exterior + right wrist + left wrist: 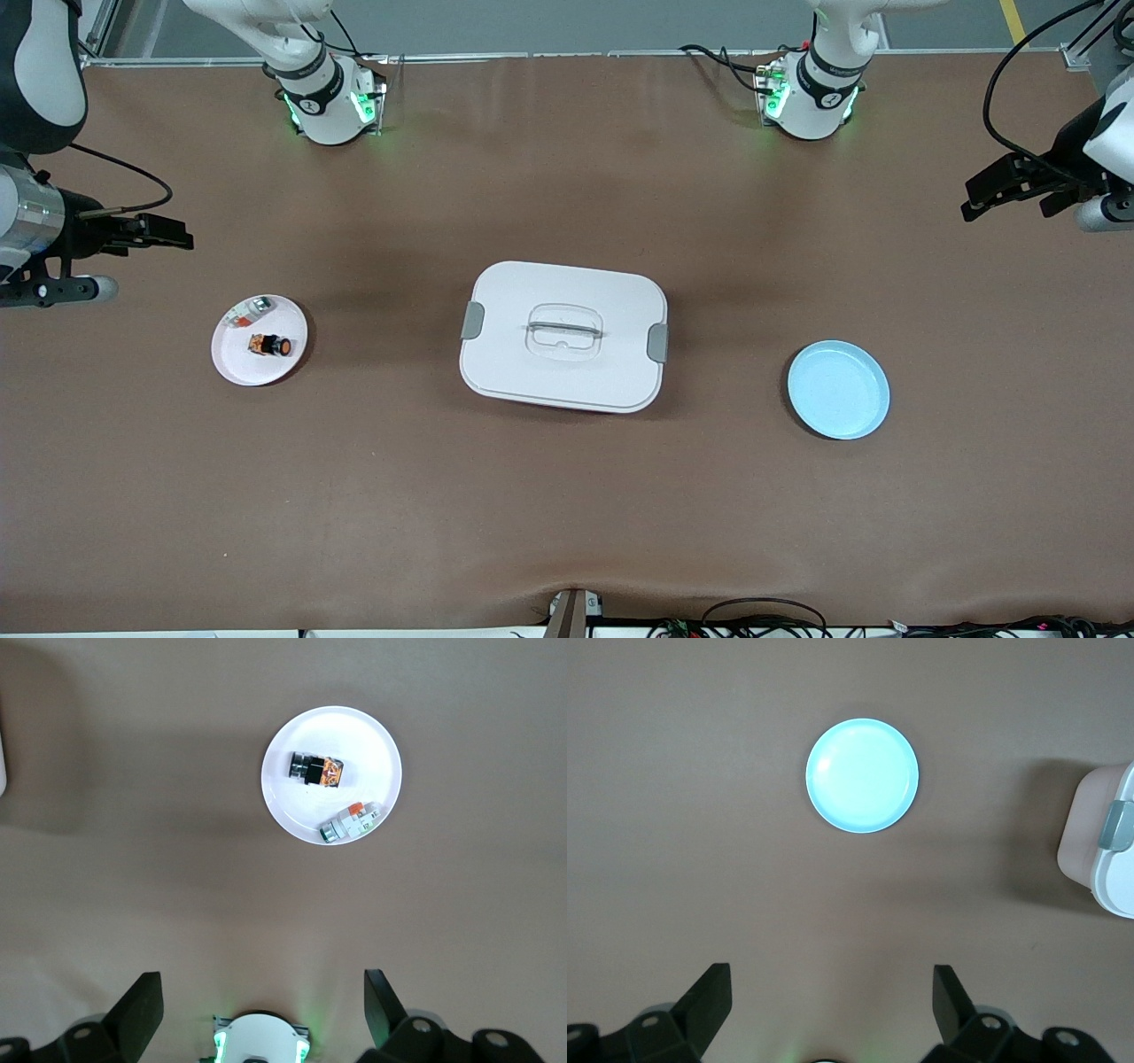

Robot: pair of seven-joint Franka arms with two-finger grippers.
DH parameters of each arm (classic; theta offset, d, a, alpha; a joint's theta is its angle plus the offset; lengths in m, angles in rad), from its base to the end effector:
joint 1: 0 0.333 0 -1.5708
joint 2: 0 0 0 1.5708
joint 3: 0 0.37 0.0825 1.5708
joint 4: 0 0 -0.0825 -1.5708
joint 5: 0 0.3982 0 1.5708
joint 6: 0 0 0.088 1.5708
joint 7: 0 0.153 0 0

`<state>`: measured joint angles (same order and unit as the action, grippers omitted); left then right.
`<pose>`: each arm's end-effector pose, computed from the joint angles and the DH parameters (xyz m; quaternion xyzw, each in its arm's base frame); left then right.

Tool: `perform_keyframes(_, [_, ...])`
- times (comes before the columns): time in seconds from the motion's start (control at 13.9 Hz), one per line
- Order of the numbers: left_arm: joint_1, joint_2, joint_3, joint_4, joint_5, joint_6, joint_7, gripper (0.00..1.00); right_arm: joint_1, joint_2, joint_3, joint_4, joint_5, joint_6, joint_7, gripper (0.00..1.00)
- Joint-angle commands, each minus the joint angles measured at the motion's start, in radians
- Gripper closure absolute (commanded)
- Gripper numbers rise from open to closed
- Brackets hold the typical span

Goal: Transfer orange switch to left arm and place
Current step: 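Move the right gripper toward the white plate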

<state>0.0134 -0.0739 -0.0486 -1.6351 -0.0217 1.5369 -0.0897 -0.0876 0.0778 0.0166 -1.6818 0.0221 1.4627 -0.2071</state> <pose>0.5361 -0.0233 0.6393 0.9995 0.0271 -0.0127 0.0083 0.5558 -0.0362 0.5298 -0.9867 -0.0669 0.1448 0.0321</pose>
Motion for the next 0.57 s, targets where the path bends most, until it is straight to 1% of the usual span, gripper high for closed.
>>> perform_keyframes(0.0, [0.003, 0.014, 0.0, 0.029, 0.016, -0.021, 0.025, 0.0, -0.033, 0.014, 0.008, -0.021, 0.013, -0.006, -0.235, 0.0])
perform_keyframes(0.14, [0.003, 0.014, 0.0, 0.029, 0.017, -0.021, 0.025, 0.0, -0.043, 0.014, 0.008, -0.039, 0.013, 0.016, -0.355, 0.0])
perform_keyframes(0.29, [0.003, 0.014, 0.0, 0.029, 0.017, -0.021, 0.025, 0.0, -0.043, 0.02, 0.008, -0.08, 0.013, 0.079, -0.499, 0.0])
perform_keyframes(0.5, [0.003, 0.014, 0.0, 0.029, 0.017, -0.021, 0.025, 0.0, -0.044, 0.066, 0.009, -0.136, 0.013, 0.175, -0.731, 0.0])
